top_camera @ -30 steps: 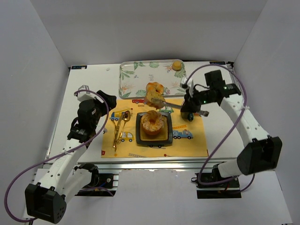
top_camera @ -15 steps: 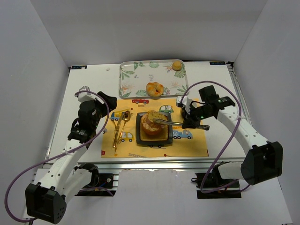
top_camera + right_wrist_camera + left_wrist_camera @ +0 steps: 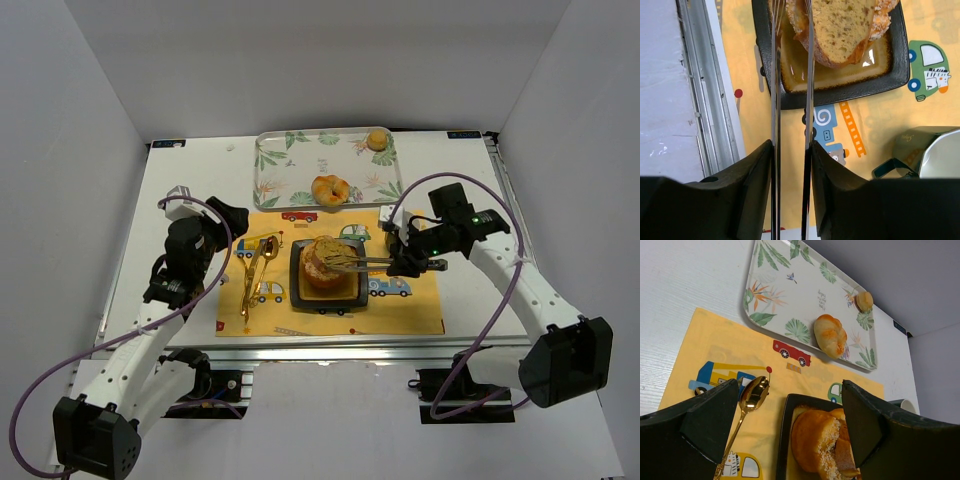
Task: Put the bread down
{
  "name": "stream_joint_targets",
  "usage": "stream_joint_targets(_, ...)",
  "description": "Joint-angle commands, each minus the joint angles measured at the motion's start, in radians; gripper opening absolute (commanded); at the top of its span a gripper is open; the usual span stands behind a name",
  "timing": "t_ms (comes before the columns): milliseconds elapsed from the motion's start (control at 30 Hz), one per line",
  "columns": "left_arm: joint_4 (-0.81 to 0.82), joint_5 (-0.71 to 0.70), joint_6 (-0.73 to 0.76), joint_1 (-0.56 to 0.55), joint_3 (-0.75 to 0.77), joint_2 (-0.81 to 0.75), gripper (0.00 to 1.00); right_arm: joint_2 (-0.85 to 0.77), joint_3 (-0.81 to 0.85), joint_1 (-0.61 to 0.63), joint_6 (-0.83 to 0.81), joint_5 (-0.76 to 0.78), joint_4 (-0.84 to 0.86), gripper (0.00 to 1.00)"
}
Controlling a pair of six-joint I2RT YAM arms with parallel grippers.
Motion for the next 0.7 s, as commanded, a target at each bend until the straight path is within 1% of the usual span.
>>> stream_joint_targets(0,0.011,0.01,-0.004,0.008,-0.005,-0.01,0.92,-0.038,0.035,0.005,0.01,-0.045,0.007,0.4)
stream_joint_targets(267,0.027,0.024,-0.004,0.008,0.003,0.007,0.92,-0.087,0.084,0.005,0.11,-0.06,0.093,0.31)
stream_joint_targets(333,0.033,0.03,-0.002,0.008,0.003,0.012,0.92,-0.09,0.096,0.007,0.13,-0.051,0.11,0.25)
stream_joint_targets(367,0.036,0.033,-0.002,0.008,0.003,0.013,0.91,-0.094,0.102,0.007,0.174,-0.04,0.144,0.23)
stream_joint_targets(400,0.04,0.04,-0.002,0.008,0.004,0.018,0.89,-0.099,0.101,0.002,0.214,-0.021,0.171,0.14)
stream_joint_targets(433,0.047,0.061,-0.001,0.008,0.004,0.022,0.87,-0.104,0.095,-0.004,0.273,0.025,0.223,0.09)
stream_joint_targets(467,0.062,0.081,0.003,0.008,0.003,0.027,0.8,-0.104,0.089,-0.065,0.338,0.032,0.316,0.05)
stream_joint_targets(500,0.076,0.105,0.004,0.008,0.0,0.036,0.56,-0.093,0.081,-0.113,0.472,0.036,0.357,0.0)
stream_joint_targets(533,0.099,0.128,0.004,0.006,-0.002,0.062,0.43,-0.079,0.08,-0.162,0.536,0.064,0.394,0.0)
stream_joint_targets(567,0.123,0.185,0.006,0.008,0.0,0.076,0.31,-0.043,0.076,-0.267,0.593,0.09,0.423,0.0)
stream_joint_targets(600,0.134,0.229,0.009,0.008,0.004,0.094,0.04,-0.029,0.058,-0.326,0.693,0.11,0.492,0.0)
stream_joint_targets(633,0.136,0.256,0.015,0.008,0.009,0.134,0.0,-0.018,0.038,-0.433,0.734,0.163,0.539,0.0)
stream_joint_targets(667,0.146,0.312,0.015,0.006,0.012,0.156,0.0,-0.004,0.014,-0.467,0.769,0.217,0.591,0.0)
